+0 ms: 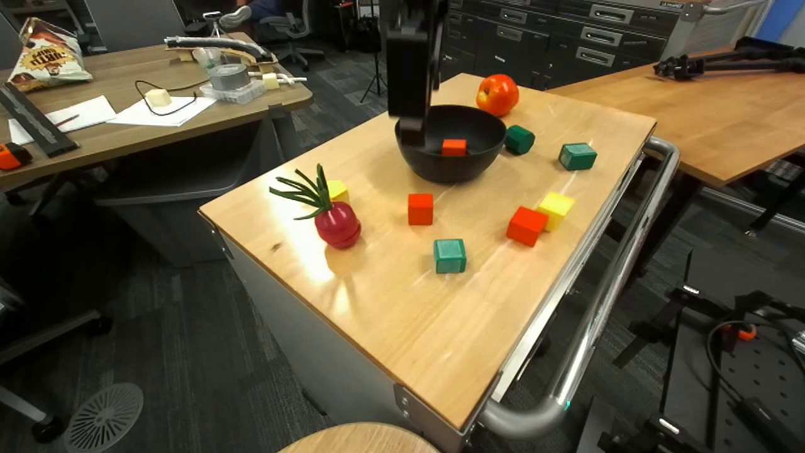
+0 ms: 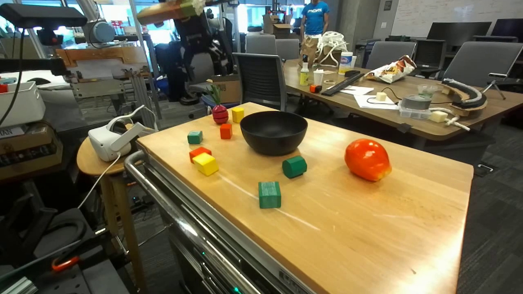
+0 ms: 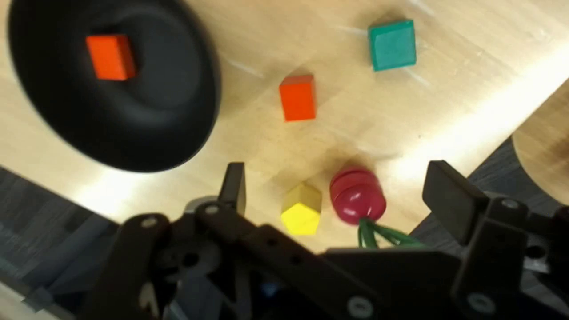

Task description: Move the apple to the other side of the bowl and take all the items out of the bowl

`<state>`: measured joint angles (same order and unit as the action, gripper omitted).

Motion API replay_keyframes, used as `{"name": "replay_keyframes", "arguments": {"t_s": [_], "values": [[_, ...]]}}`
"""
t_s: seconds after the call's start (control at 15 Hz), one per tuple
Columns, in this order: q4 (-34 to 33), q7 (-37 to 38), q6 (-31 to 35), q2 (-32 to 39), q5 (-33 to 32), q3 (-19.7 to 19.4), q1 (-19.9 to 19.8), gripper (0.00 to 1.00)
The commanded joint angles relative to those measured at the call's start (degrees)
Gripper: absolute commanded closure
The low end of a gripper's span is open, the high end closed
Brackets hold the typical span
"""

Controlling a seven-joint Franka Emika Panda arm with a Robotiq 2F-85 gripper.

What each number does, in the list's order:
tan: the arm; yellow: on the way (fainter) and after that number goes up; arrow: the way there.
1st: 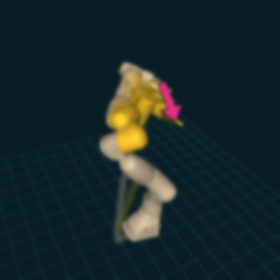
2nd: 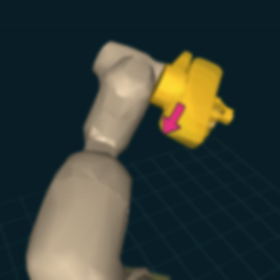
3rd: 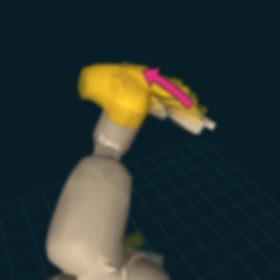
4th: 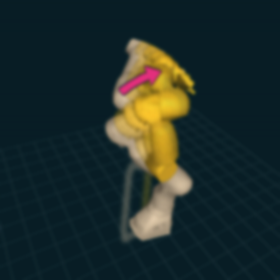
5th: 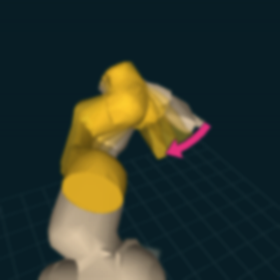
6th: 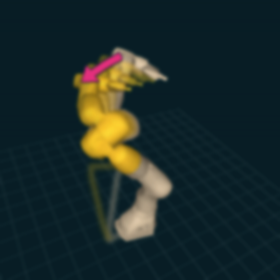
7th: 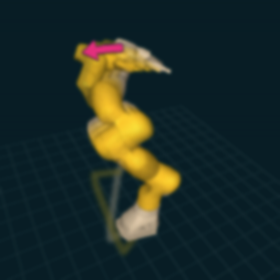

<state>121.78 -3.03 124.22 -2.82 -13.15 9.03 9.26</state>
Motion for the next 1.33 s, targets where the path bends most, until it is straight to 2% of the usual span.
{"name": "replay_keyframes", "arguments": {"t_s": [0.0, 0.2, 0.27, 0.4, 0.6, 0.67, 0.93, 1.27], "values": [[3.65, -1.60, 7.71, -7.01, -4.96, -2.59, -2.91, 0.00], [6.87, 3.13, 20.43, -5.95, -13.21, -5.32, -7.38, 0.00], [4.30, 0.19, 13.22, -6.30, -8.91, -4.07, -5.41, 0.00], [6.35, 0.94, 18.29, -5.54, -11.32, -5.38, -7.57, 0.00], [6.71, 1.25, 19.15, -5.21, -11.46, -5.33, -7.79, 0.00], [6.51, 2.66, 19.62, -4.59, -13.42, -4.99, -8.14, 0.00], [2.07, 6.10, 17.63, 3.75, -17.55, -5.15, -8.77, 0.00], [-5.04, 7.33, 13.29, 14.35, -16.28, -7.36, -7.43, 0.00]]}}
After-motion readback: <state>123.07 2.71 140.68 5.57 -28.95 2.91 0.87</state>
